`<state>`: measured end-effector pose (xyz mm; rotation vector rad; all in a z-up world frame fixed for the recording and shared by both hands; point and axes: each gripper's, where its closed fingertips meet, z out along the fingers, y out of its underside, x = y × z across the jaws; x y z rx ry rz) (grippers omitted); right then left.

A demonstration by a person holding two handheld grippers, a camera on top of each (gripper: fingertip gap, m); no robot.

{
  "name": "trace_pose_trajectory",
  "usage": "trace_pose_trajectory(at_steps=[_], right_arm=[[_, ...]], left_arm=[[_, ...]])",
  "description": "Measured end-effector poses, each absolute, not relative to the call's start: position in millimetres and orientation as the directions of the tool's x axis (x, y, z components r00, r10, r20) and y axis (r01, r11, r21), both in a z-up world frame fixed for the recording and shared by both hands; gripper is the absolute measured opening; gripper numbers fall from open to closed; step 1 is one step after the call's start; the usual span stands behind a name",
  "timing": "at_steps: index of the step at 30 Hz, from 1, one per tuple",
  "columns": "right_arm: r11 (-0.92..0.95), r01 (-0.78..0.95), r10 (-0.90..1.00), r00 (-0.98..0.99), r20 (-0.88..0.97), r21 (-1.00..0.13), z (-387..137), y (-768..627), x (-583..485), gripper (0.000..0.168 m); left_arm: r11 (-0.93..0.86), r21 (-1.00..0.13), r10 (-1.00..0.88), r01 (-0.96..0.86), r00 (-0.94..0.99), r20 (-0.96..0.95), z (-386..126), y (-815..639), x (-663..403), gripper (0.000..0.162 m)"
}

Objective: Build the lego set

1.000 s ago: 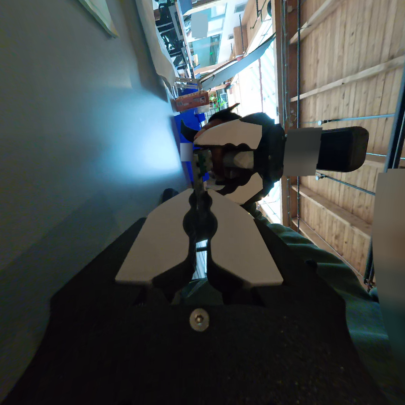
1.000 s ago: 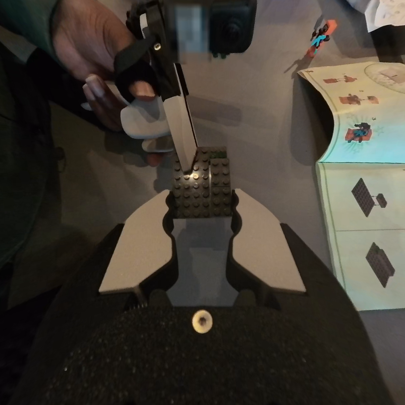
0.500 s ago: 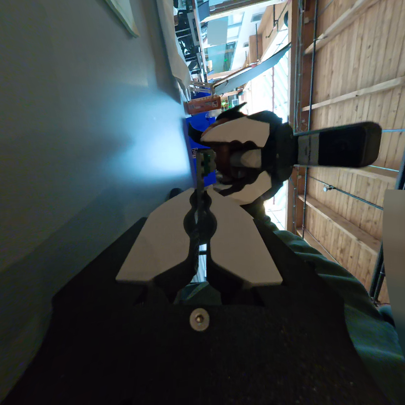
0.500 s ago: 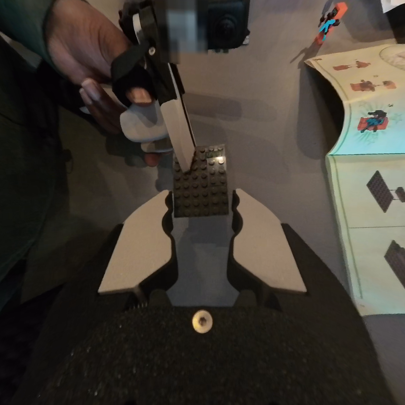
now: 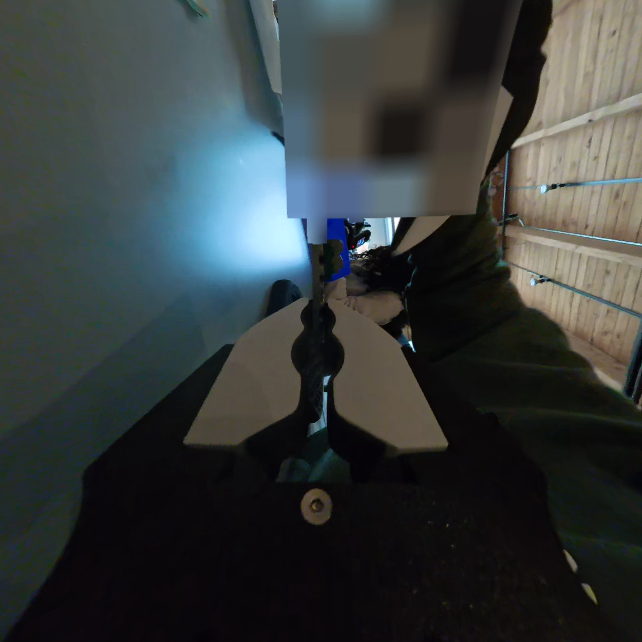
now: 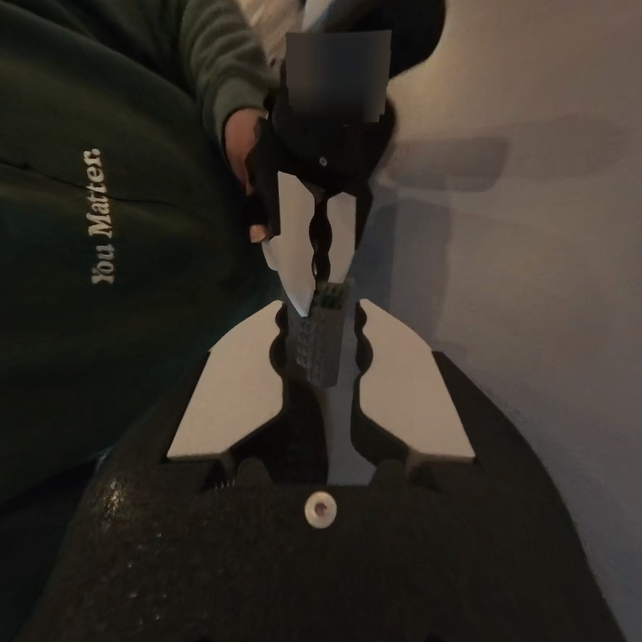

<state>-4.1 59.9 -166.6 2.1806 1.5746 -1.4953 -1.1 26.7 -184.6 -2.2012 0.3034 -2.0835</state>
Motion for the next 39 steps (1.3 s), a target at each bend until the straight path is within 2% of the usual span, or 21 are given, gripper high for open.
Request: trace_pose_trajectory(at_steps=[8, 20, 39], right_arm=[[-0.425, 0.826, 0.615, -0.038, -0.788, -0.372, -183.1, 52.8, -16.0, 0.024], [-0.394, 0.857, 0.57, -0.057, -0.819, -0.334, -187.1, 50.0, -17.7, 0.013], [-0.312, 0.834, 0.613, -0.19, -0.767, -0.455, -176.1, 35.0, -21.1, 0.01]], left_arm=[[-0.968, -0.234, -0.24, -0.09, 0.06, 0.969, -186.7, 26.1, -8.0, 0.005], [-0.965, -0.247, -0.252, -0.09, 0.054, 0.966, -186.8, 26.4, -11.5, 0.005], [-0.917, -0.359, -0.37, -0.172, 0.04, 0.928, -177.7, 11.3, -21.4, 0.005]])
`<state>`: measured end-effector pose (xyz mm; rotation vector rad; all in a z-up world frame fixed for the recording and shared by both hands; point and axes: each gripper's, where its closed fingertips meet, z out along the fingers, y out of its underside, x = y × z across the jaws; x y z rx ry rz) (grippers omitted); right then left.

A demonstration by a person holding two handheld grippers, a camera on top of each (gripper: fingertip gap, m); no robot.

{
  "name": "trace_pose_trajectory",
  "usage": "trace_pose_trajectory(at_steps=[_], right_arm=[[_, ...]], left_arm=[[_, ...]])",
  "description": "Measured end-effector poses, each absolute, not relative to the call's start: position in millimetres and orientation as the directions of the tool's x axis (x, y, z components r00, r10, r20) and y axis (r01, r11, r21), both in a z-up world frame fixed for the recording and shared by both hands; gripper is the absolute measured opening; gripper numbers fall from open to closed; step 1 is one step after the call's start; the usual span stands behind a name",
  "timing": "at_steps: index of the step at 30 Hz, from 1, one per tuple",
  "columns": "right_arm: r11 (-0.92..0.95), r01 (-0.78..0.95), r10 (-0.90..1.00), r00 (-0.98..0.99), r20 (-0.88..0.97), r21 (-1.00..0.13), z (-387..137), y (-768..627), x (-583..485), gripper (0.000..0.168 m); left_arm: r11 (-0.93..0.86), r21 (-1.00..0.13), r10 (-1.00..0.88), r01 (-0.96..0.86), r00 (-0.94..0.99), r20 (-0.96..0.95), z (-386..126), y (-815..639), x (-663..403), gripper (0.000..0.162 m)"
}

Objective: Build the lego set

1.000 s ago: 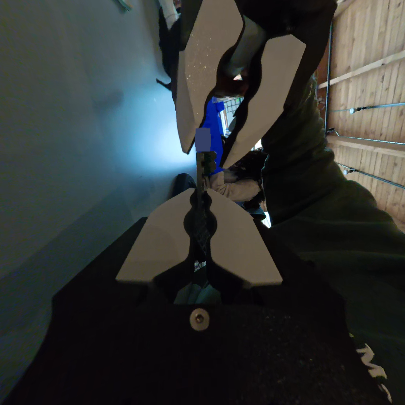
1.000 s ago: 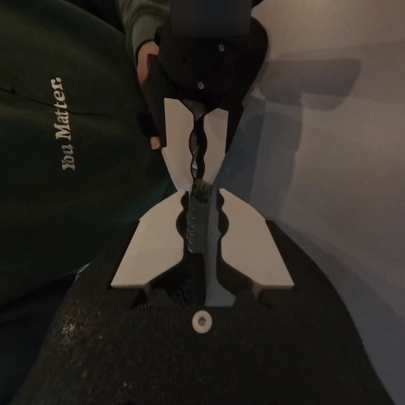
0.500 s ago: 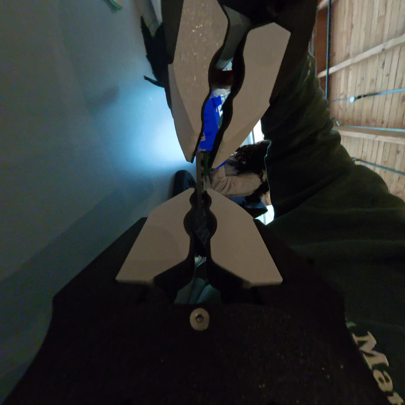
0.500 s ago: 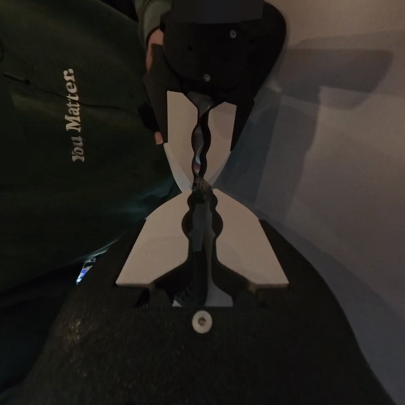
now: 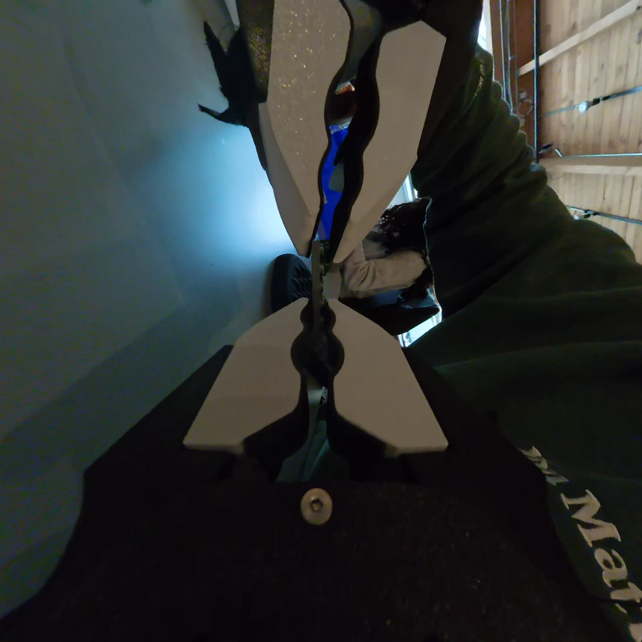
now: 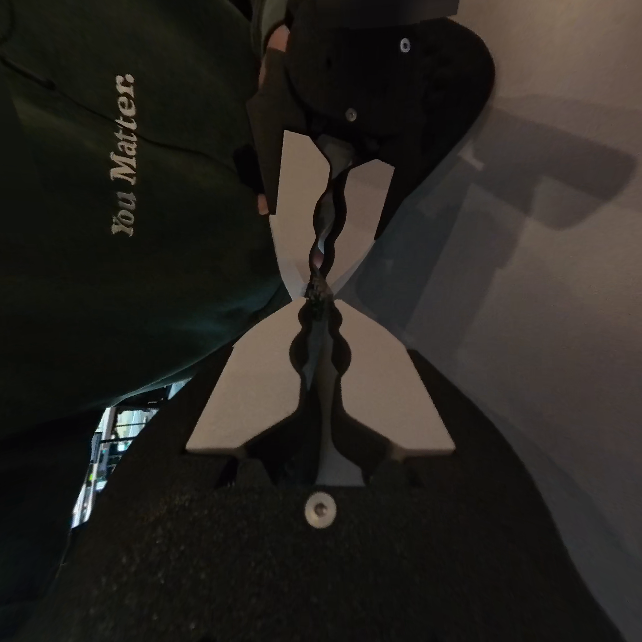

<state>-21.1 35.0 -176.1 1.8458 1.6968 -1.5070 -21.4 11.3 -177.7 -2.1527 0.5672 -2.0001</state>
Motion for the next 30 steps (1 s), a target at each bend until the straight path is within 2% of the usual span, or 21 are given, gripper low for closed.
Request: trace_pose_trajectory(at_steps=[6, 7, 12, 16, 21, 25, 30], right_arm=[[-0.37, 0.8, 0.599, -0.183, -0.78, -0.472, -170.5, 37.2, -23.3, 0.013], [-0.39, 0.779, 0.598, -0.192, -0.778, -0.492, -165.8, 40.0, -24.7, 0.021], [-0.451, 0.653, 0.706, -0.155, -0.691, -0.608, -143.8, 65.3, -27.0, 0.024], [-0.302, 0.615, 0.93, 0.023, -0.366, -0.729, -143.5, 84.0, -17.3, 0.025], [-0.152, 0.643, 0.967, 0.255, 0.023, -0.75, -152.9, 78.2, 1.2, 0.034], [-0.143, 0.646, 0.936, 0.335, 0.111, -0.75, -169.8, 54.2, 0.9, 0.06], [-0.076, 0.677, 0.888, 0.38, 0.26, -0.732, -180.3, 45.5, -0.5, 0.064]], left_arm=[[-0.918, -0.361, -0.369, -0.163, 0.016, 0.929, -173.5, 10.8, -20.6, 0.005], [-0.915, -0.371, -0.378, -0.16, 0.015, 0.926, -171.9, 11.1, -20.3, 0.005], [-0.914, -0.384, -0.39, -0.131, 0.024, 0.92, -168.7, 18.9, -21.2, 0.005], [-0.92, -0.382, -0.386, -0.087, 0.035, 0.922, -168.0, 31.1, -24.4, 0.005], [-0.933, -0.359, -0.36, -0.036, 0.054, 0.931, -170.8, 46.0, -28.2, 0.005], [-0.933, -0.356, -0.358, -0.04, 0.057, 0.932, -171.8, 46.9, -23.8, 0.005], [-0.935, -0.35, -0.353, -0.061, 0.056, 0.934, -171.3, 41.0, -14.3, 0.005]])
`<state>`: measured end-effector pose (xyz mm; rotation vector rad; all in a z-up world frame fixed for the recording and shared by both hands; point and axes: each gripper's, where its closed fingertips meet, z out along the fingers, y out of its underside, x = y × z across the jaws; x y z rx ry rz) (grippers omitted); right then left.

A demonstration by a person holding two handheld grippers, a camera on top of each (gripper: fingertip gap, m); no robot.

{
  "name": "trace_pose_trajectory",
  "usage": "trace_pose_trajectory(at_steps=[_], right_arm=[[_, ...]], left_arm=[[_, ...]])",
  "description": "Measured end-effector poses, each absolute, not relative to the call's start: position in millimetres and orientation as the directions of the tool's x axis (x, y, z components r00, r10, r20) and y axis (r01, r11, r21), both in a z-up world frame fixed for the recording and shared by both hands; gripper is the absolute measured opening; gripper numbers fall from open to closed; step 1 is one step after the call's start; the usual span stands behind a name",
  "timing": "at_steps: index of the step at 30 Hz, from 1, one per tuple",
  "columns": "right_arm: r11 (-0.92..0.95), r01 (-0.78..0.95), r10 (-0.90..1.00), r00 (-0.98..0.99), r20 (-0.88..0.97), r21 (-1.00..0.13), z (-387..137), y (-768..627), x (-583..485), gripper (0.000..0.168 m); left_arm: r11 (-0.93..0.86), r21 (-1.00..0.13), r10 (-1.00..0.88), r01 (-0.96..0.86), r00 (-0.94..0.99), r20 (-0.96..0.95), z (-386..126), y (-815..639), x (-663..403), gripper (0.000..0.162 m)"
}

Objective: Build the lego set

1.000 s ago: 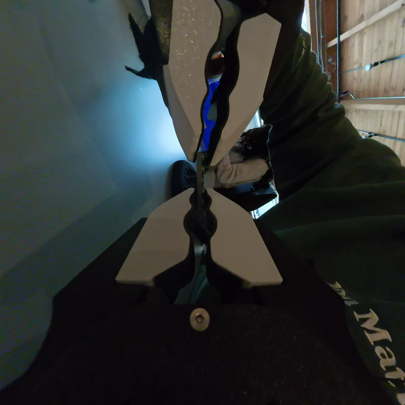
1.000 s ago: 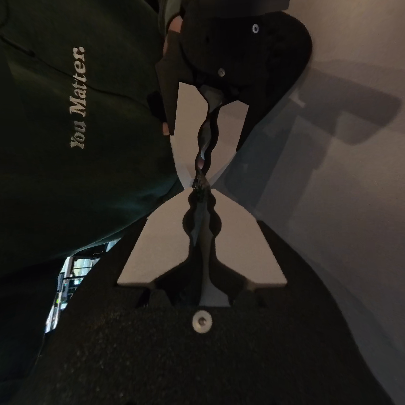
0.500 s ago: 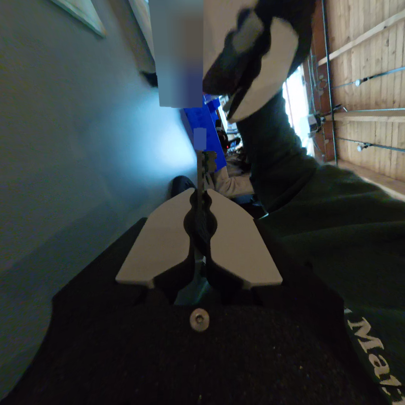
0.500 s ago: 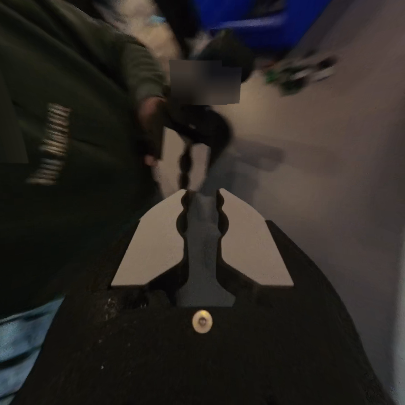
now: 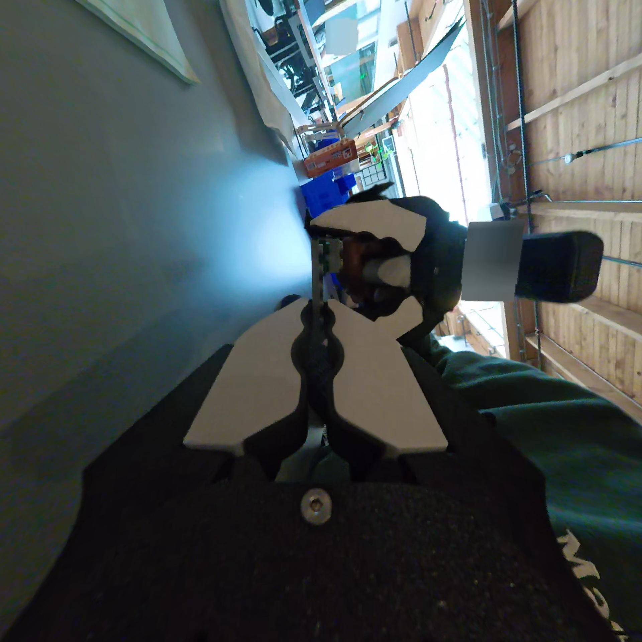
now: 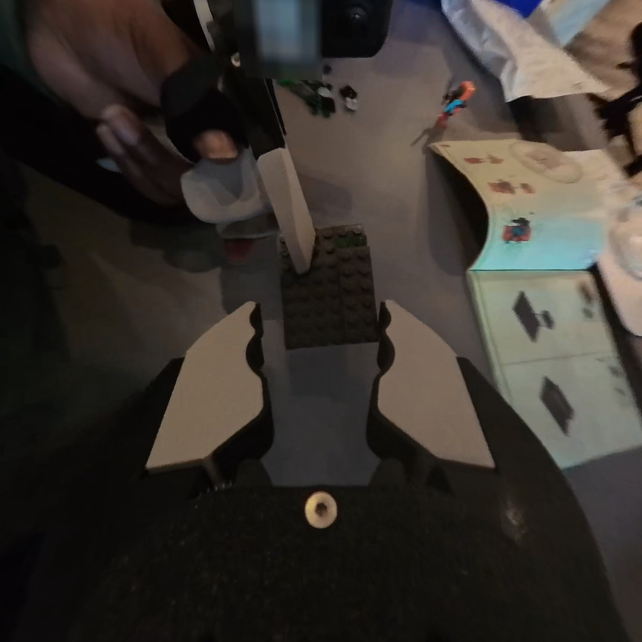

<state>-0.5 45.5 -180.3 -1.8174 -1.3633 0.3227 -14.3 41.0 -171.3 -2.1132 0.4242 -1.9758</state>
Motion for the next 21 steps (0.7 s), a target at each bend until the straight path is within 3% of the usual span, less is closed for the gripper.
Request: trace_pose_trajectory(at_steps=[7, 14, 18, 21], right_arm=[[-0.003, 0.746, 0.868, 0.332, 0.369, -0.666, -179.6, 50.5, 3.0, 0.058], [0.023, 0.763, 0.89, 0.278, 0.361, -0.646, -181.4, 52.8, -0.2, 0.055], [0.006, 0.751, 0.905, 0.277, 0.323, -0.66, -184.7, 55.1, -1.5, 0.054], [-0.003, 0.756, 0.912, 0.272, 0.309, -0.655, -187.1, 60.7, 4.5, 0.054]], left_arm=[[-0.928, -0.366, -0.37, -0.062, 0.066, 0.927, -167.9, 36.8, -6.0, 0.005], [-0.923, -0.382, -0.384, -0.043, 0.082, 0.92, -170.1, 39.3, -6.9, 0.005], [-0.889, -0.454, -0.459, -0.063, 0.116, 0.881, -173.3, 41.6, -7.7, 0.006], [-0.842, -0.532, -0.54, -0.092, 0.156, 0.827, -175.1, 47.0, -10.4, 0.023]])
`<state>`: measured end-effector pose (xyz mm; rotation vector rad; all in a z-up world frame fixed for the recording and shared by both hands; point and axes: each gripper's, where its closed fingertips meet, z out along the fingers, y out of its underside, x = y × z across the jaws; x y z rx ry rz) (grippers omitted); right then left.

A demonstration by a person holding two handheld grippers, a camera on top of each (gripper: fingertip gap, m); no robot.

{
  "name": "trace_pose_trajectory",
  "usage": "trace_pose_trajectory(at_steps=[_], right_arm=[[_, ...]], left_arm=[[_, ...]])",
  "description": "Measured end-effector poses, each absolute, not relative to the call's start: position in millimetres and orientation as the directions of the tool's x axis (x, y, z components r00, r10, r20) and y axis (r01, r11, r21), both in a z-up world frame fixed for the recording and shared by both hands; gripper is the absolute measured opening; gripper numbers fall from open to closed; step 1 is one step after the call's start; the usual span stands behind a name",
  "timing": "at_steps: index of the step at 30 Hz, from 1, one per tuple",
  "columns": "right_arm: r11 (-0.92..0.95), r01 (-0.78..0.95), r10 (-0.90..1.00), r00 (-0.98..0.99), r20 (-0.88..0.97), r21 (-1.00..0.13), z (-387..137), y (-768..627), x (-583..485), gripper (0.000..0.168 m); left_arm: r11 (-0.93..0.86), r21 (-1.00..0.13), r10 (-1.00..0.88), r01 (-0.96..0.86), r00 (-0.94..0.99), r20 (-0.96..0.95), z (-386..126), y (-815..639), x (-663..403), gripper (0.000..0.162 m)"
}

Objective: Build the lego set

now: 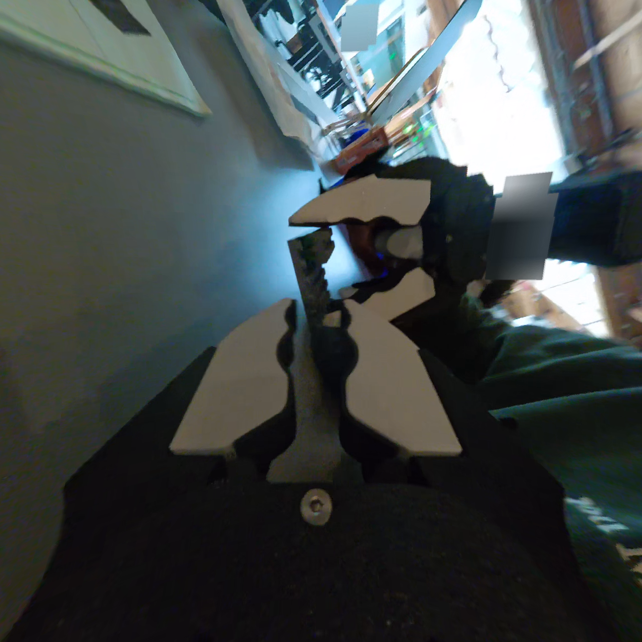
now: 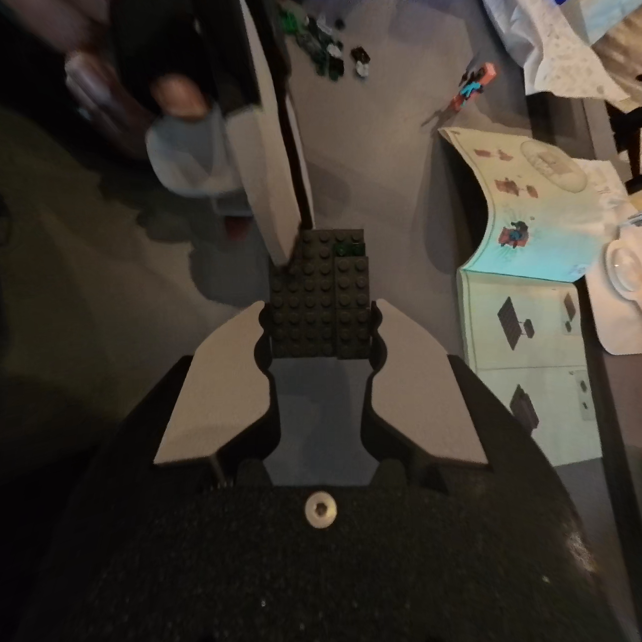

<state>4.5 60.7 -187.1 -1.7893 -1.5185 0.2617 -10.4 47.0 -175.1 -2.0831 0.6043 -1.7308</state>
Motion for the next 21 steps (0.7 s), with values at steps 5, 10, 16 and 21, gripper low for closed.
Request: trace_pose_trajectory(at_steps=[5, 10, 16, 21], right_arm=[[0.02, 0.782, 0.962, 0.154, 0.225, -0.623, -198.4, 71.3, 21.5, 0.054], [-0.027, 0.846, 0.991, 0.092, 0.095, -0.532, -226.2, 93.7, 28.4, 0.054], [-0.076, 0.854, 0.994, 0.105, 0.027, -0.515, -248.2, 111.9, 15.0, 0.054], [-0.081, 0.852, 0.994, 0.108, 0.022, -0.518, -256.2, 111.1, 4.5, 0.054]], left_arm=[[-0.686, -0.714, -0.718, -0.139, 0.285, 0.635, -177.1, 69.3, -27.3, 0.035], [-0.593, -0.792, -0.772, -0.141, 0.379, 0.511, -178.0, 91.6, -49.3, 0.027], [-0.587, -0.797, -0.759, -0.141, 0.438, 0.482, -189.5, 100.9, -70.5, 0.024], [-0.607, -0.784, -0.748, -0.133, 0.428, 0.507, -193.2, 100.3, -74.6, 0.022]])
